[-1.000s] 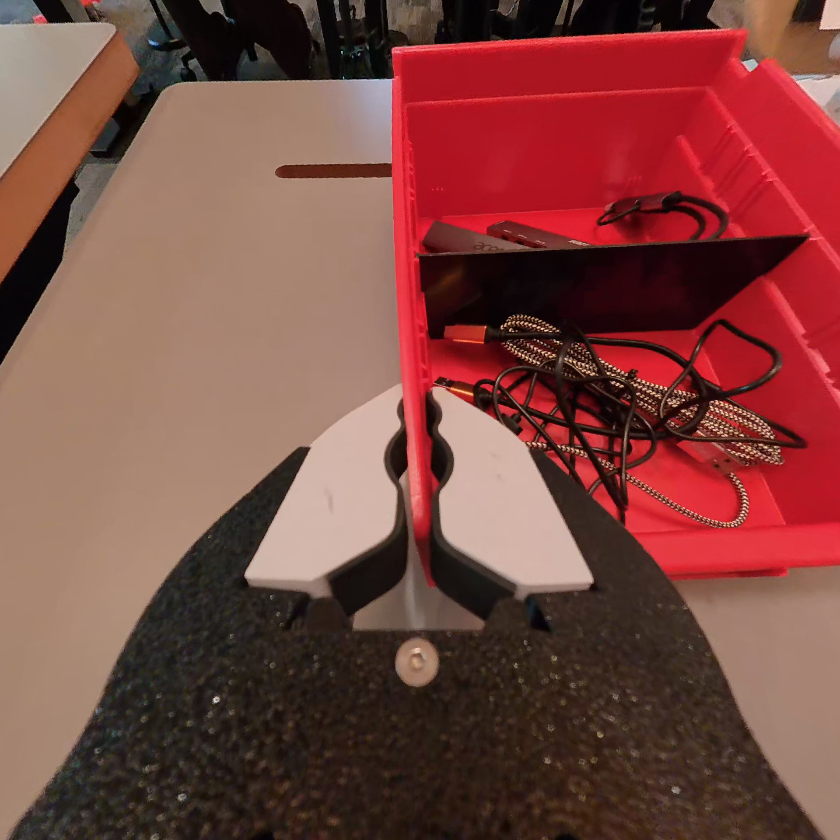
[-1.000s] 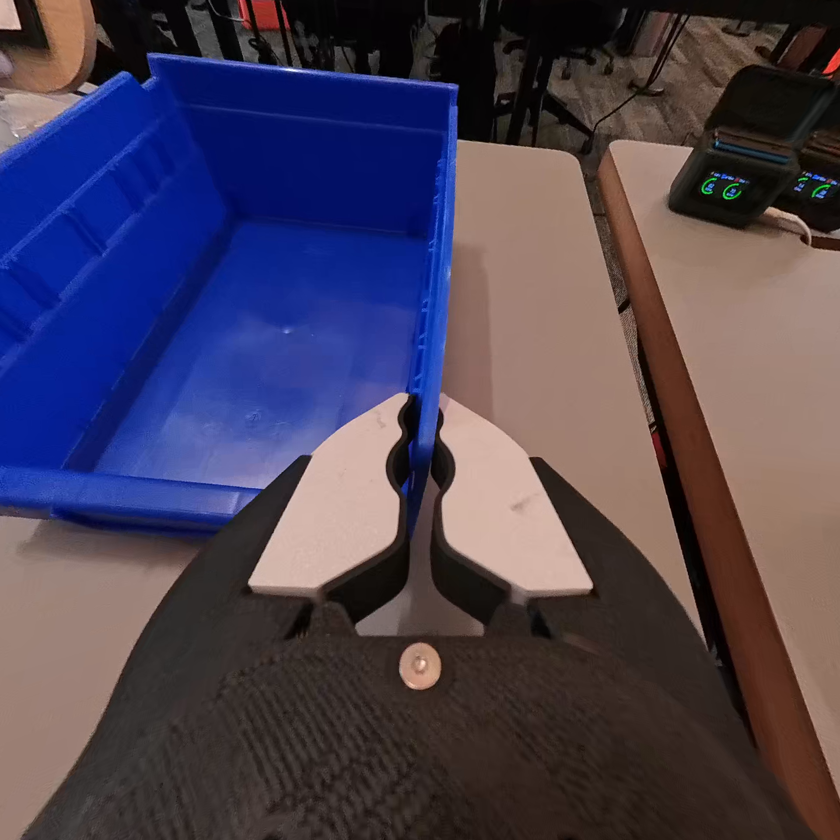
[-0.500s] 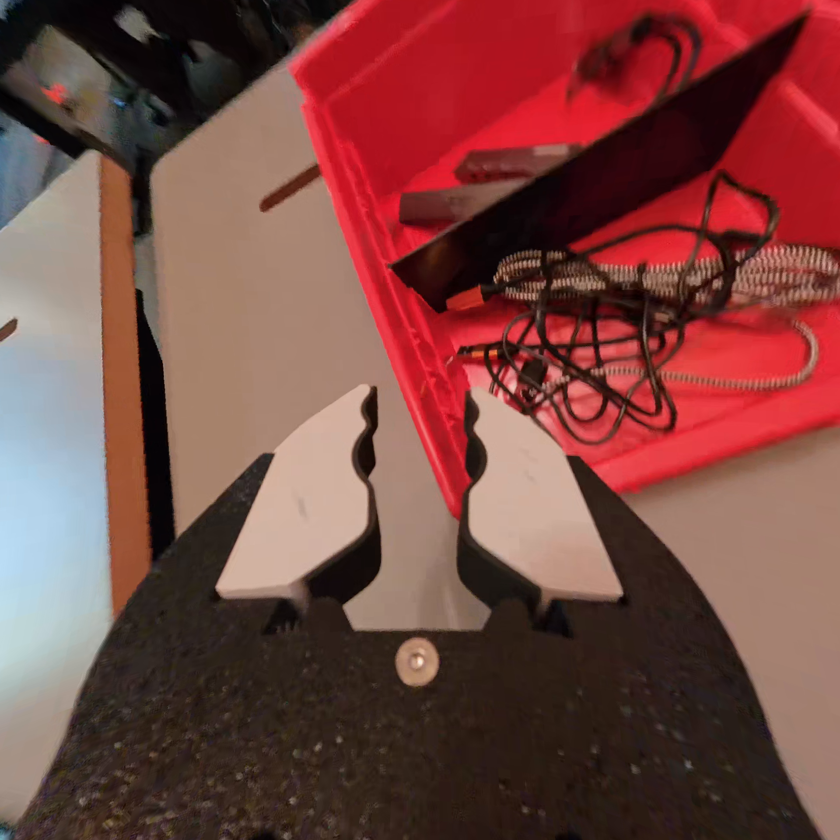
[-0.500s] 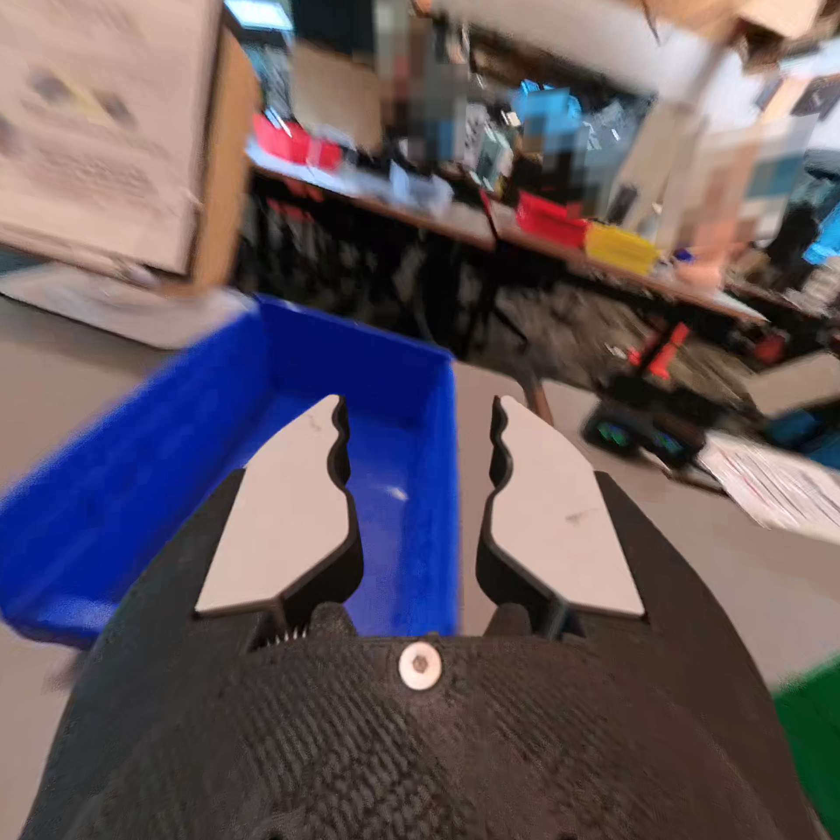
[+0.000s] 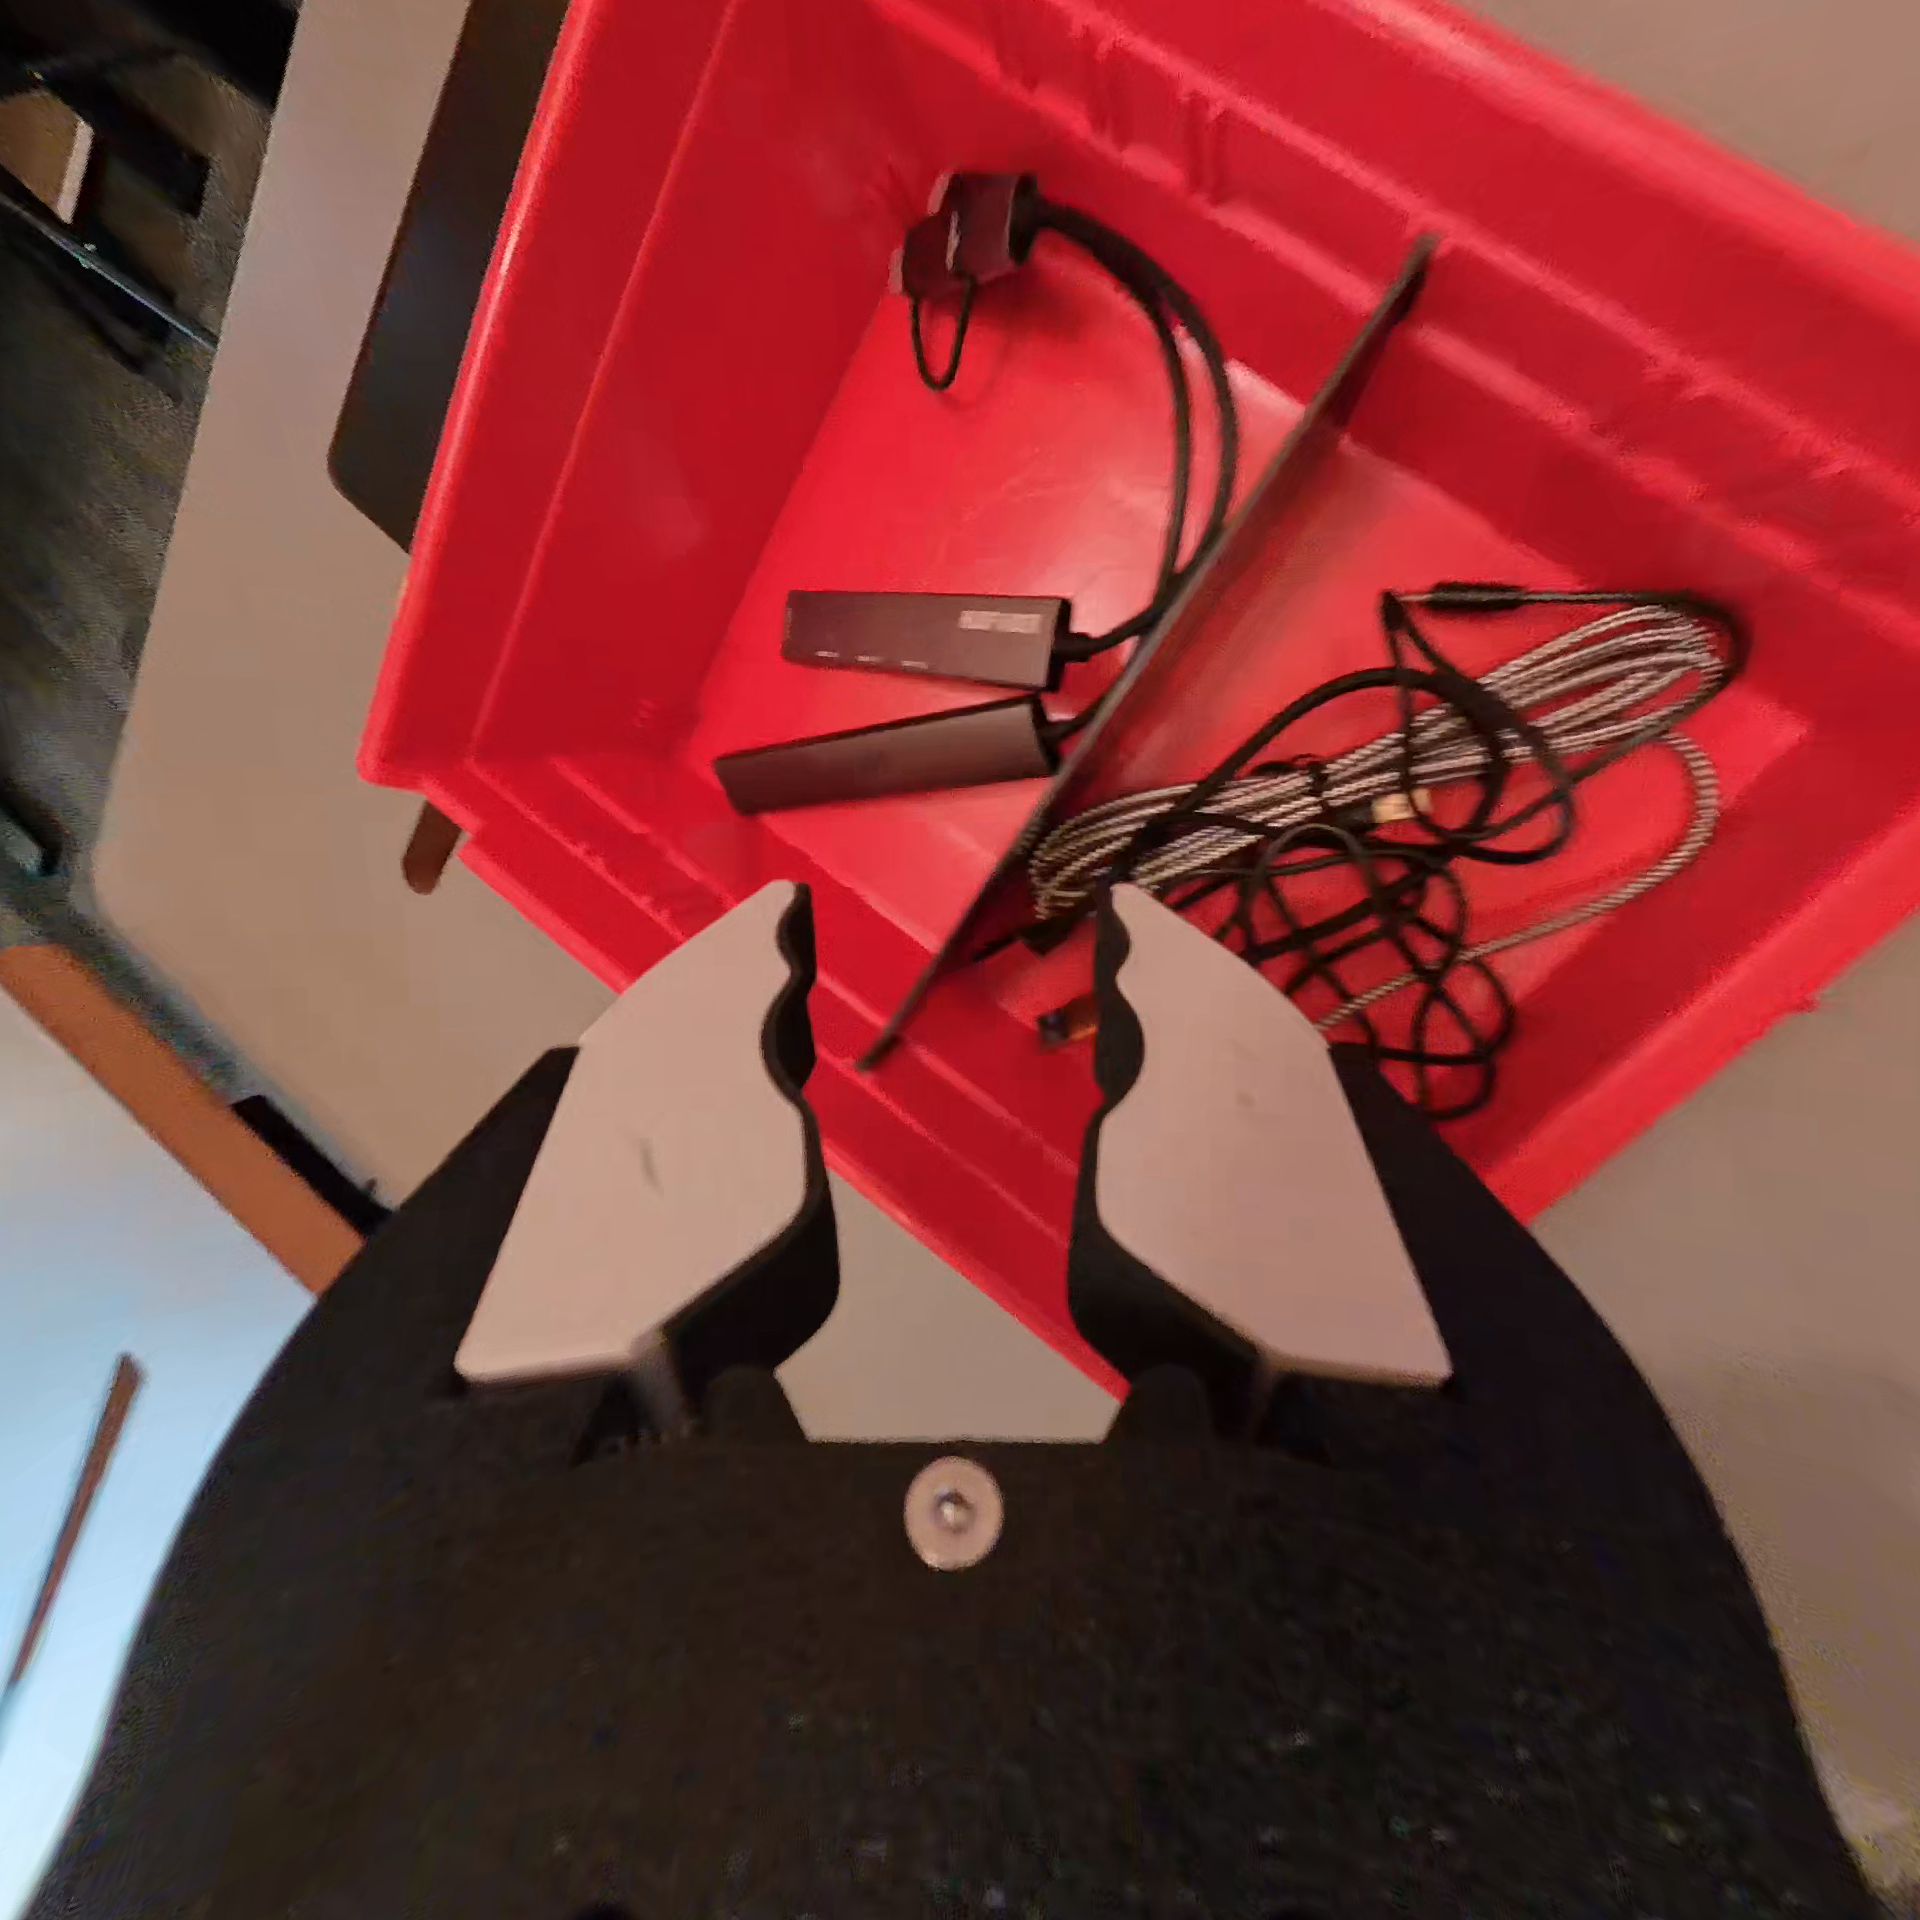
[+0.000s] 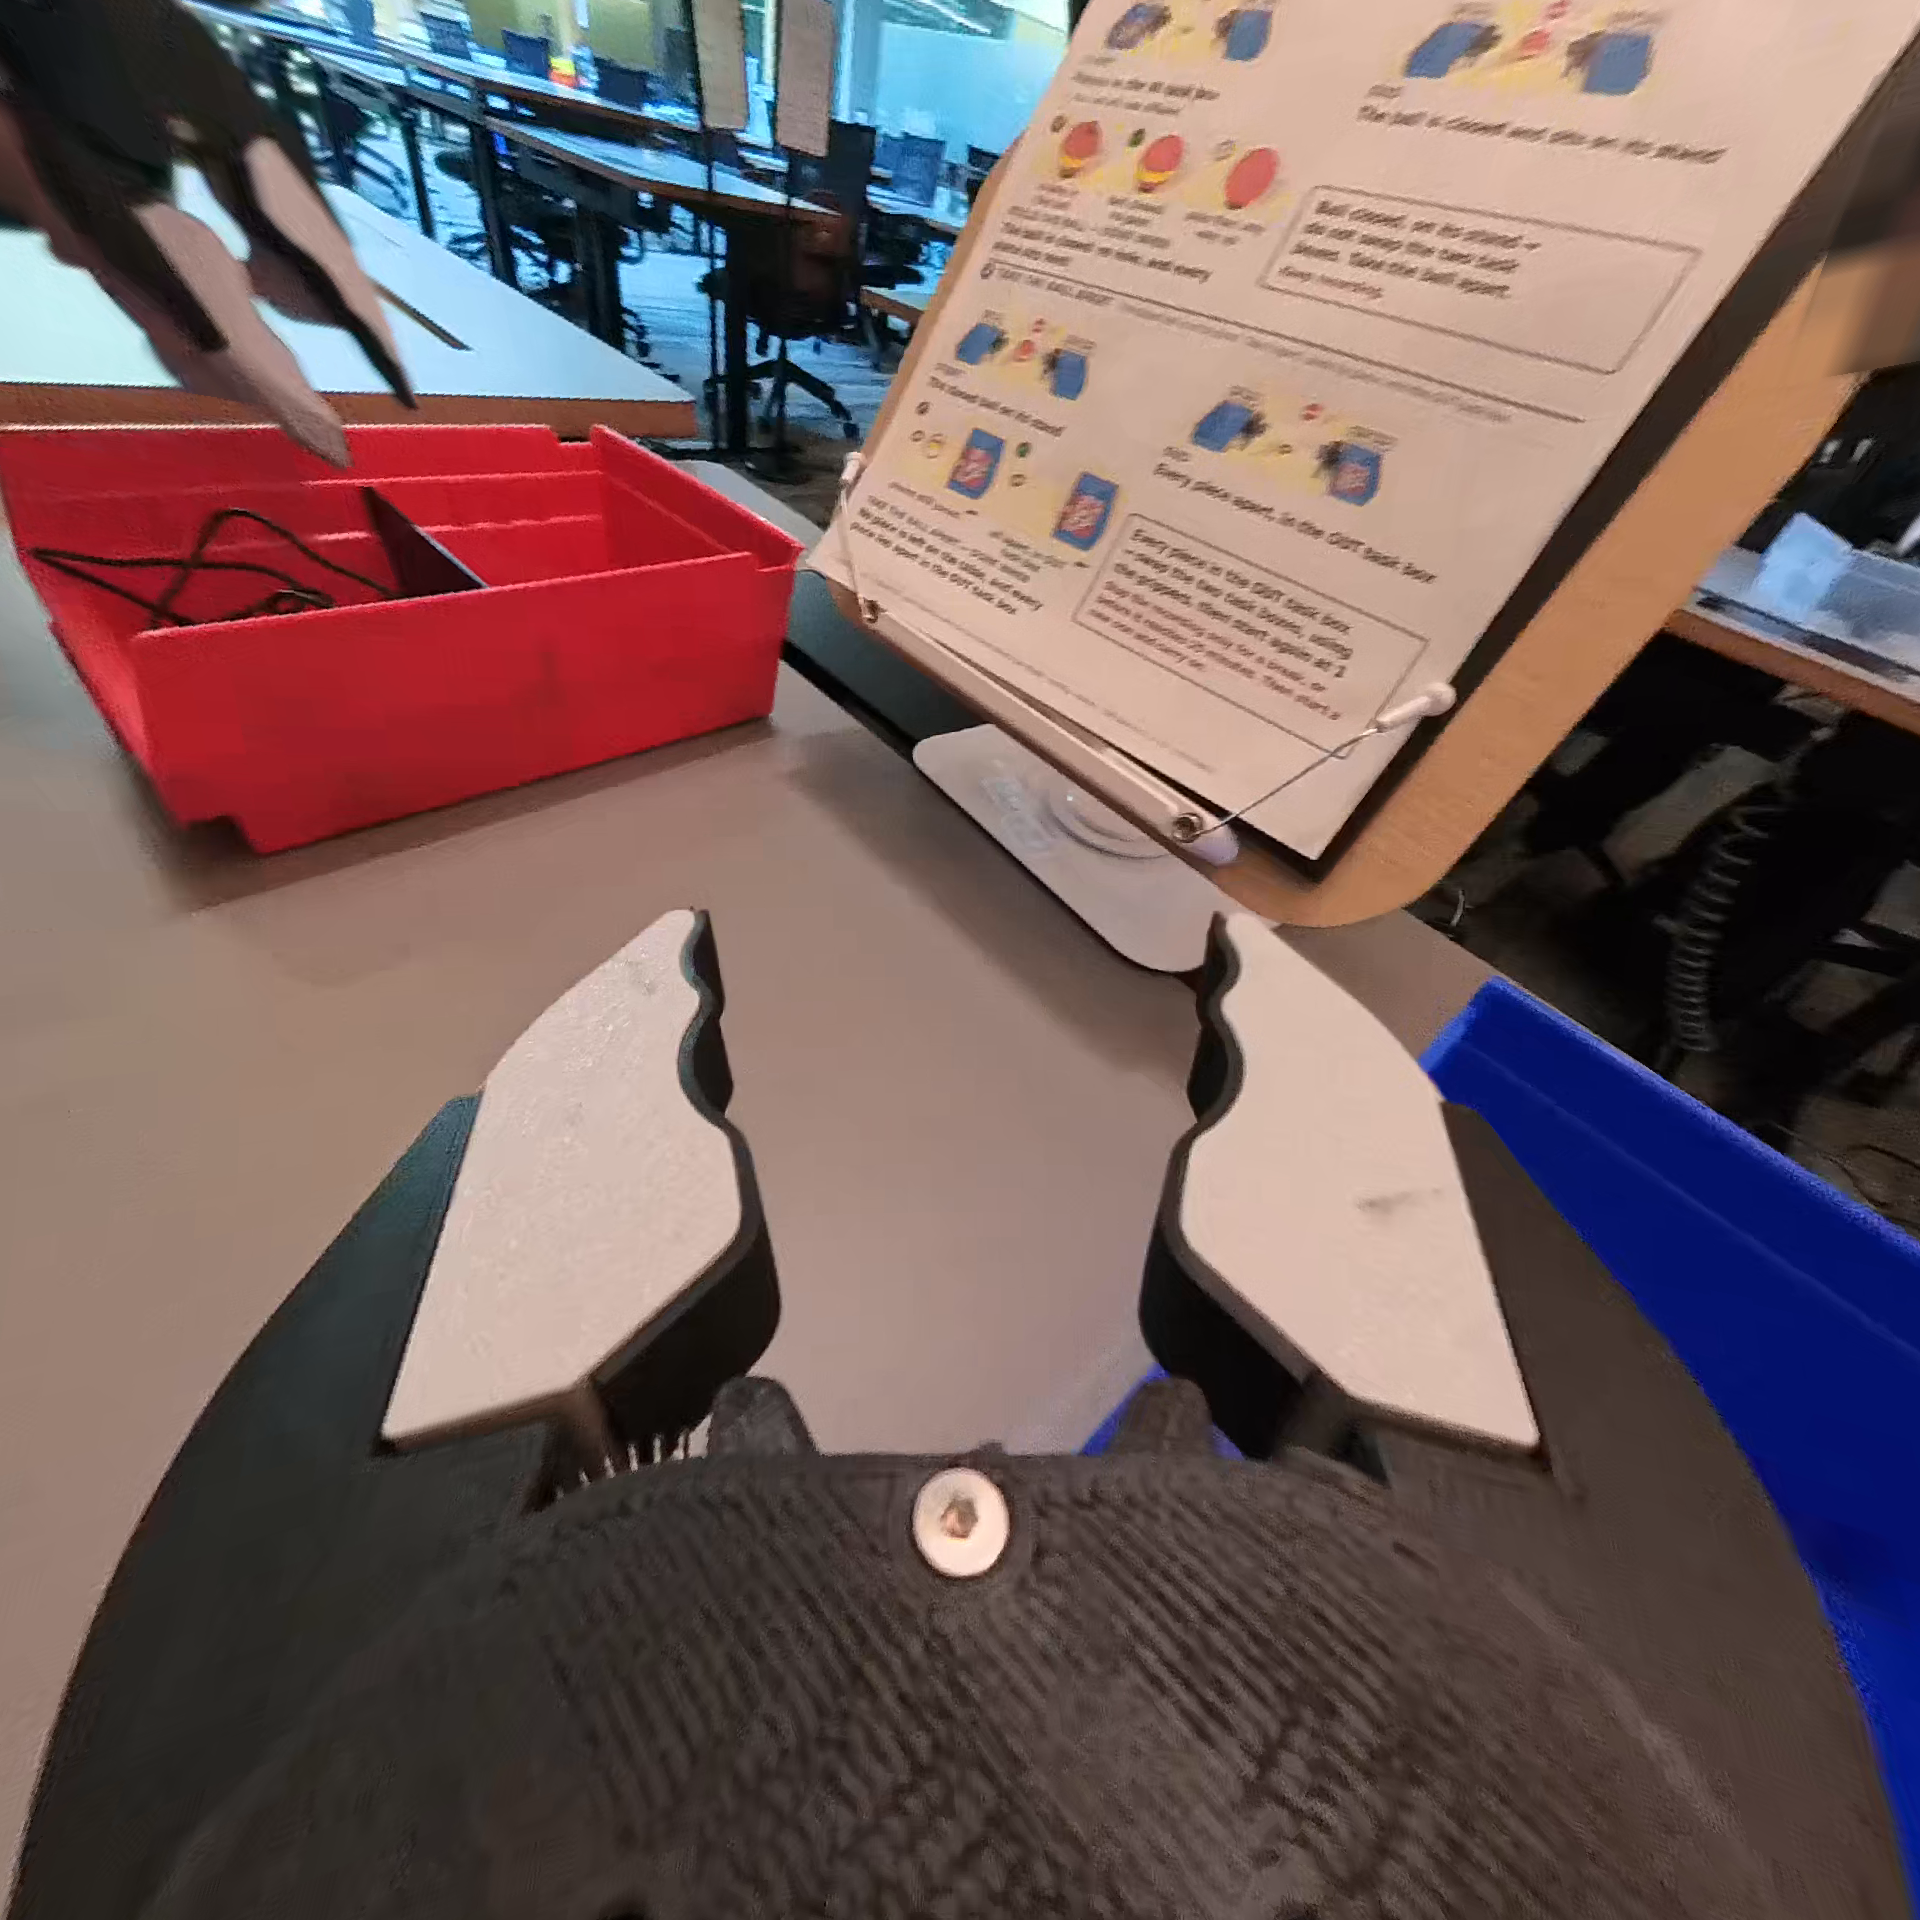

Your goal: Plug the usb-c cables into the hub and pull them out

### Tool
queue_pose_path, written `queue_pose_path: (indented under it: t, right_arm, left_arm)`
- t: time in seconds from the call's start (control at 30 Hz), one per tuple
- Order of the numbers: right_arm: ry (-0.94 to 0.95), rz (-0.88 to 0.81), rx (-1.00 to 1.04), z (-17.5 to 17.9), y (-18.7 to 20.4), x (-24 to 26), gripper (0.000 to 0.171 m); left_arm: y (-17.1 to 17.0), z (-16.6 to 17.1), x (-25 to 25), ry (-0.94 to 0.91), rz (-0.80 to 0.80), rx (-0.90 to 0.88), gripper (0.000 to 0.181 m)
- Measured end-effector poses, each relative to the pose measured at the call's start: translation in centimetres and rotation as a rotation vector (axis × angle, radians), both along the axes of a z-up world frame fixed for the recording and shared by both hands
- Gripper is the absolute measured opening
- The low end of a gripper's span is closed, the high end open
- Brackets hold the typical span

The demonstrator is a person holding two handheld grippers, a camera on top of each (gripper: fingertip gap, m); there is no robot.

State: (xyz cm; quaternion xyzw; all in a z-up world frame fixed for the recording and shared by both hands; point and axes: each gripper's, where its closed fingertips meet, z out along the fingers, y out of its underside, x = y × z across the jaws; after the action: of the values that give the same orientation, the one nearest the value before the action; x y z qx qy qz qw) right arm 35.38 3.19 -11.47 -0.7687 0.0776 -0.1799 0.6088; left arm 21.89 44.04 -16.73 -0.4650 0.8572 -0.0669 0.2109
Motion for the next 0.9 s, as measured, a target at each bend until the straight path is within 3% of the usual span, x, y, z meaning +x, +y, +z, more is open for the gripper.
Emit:
queue_pose_path:
  t: [0.03,0.13,0.23,0.33,0.43,0.57,0.63,0.73,0.9]
  right_arm:
    - [-0.003,0.006,-0.004,-0.3,0.0,0.0,0.088]
    - [-0.029,-0.018,-0.019,-0.8,-0.7,1.1,0.086]
    - [-0.003,-0.026,0.028,-0.6,-1.4,2.1,0.083]
    - [0.023,-0.027,0.036,-0.9,-2.0,3.1,0.081]
    - [0.028,-0.048,-0.006,-1.9,-2.8,4.0,0.082]
    - [0.056,-0.060,0.011,-2.1,-3.5,4.7,0.081]
    - [0.074,-0.063,0.030,-2.1,-3.7,4.9,0.080]
    - [0.088,-0.076,0.028,-2.4,-4.0,5.2,0.080]
    - [0.093,-0.069,0.015,-2.5,-3.8,5.0,0.079]
  left_arm:
    - [0.5,-0.2,0.7,0.024,-0.006,0.029,0.050]
    - [1.6,-1.2,2.8,0.100,0.007,0.047,0.049]
    - [2.8,-2.9,4.3,0.193,-0.080,0.116,0.044]
    - [3.2,-5.1,4.8,0.289,-0.184,0.153,0.050]
    - [2.8,-6.8,5.2,0.355,-0.162,0.100,0.056]
    - [2.1,-7.2,5.8,0.448,0.154,-0.124,0.062]
    - [0.9,-6.8,6.5,0.480,0.306,-0.276,0.053]
    - [1.5,-7.3,7.6,0.479,0.555,-0.310,0.051]
    - [1.0,-10.0,6.9,0.580,0.665,-0.293,0.050]
